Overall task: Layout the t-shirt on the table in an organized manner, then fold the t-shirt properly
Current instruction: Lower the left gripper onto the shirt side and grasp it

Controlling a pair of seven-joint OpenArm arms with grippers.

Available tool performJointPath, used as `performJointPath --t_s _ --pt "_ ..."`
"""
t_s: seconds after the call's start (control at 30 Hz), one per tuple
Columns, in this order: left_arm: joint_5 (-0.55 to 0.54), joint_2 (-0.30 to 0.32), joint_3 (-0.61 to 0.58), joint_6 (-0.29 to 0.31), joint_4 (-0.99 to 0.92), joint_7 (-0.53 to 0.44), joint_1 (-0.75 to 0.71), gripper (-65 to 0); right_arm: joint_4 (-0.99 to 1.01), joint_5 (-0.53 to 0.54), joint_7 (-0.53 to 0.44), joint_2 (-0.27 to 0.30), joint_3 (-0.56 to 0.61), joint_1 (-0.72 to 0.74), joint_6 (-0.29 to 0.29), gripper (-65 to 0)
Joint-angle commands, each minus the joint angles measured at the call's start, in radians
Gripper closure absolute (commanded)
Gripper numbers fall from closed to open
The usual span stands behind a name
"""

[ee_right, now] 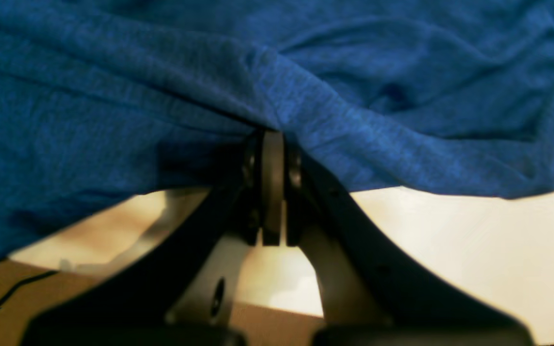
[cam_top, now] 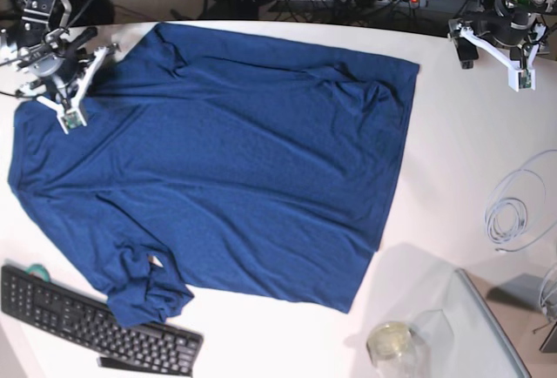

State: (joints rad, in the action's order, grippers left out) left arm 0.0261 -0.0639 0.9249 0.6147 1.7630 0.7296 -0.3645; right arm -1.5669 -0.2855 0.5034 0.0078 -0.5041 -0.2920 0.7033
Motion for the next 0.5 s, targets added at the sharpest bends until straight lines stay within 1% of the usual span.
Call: performJointPath --t_s 0.0,0.03,0.13,0.23,0.3,0.37,0.47 --pt "-0.005 0.011 0.003 0.001 0.015 -0.014 0.003 -56.9 -0.017 0.004 -0.009 0.024 -0.009 -0.005 -0.005 -0.5" --pt "-0.005 0.011 0.000 0.001 0.015 -0.014 0.005 -56.9 -0.017 0.004 -0.009 0.030 -0.012 -0.008 -0.005 -0.5" --pt "-0.005 0.012 -0.071 0.001 0.019 -0.014 0.002 -56.9 -0.017 0.004 -0.009 0.031 -0.017 -0.028 -0.005 -0.5" --pt "-0.005 0.009 -0.181 0.000 0.025 -0.014 0.005 -56.9 -0.017 0.004 -0.009 0.030 -0.017 -0.034 -0.005 -0.5" --pt "-0.005 0.006 -0.278 -0.005 0.025 -0.014 0.022 -56.9 -0.017 0.006 0.018 0.030 -0.017 -0.036 -0.005 -0.5" --pt "-0.005 -0.015 -0.358 -0.006 0.024 -0.012 0.061 -56.9 -0.020 0.007 0.036 0.030 -0.017 -0.036 -0.005 -0.5" --pt "0.004 -0.060 -0.456 -0.009 0.008 -0.009 0.161 -56.9 -0.020 0.006 0.041 0.030 -0.017 -0.036 -0.005 -0.3"
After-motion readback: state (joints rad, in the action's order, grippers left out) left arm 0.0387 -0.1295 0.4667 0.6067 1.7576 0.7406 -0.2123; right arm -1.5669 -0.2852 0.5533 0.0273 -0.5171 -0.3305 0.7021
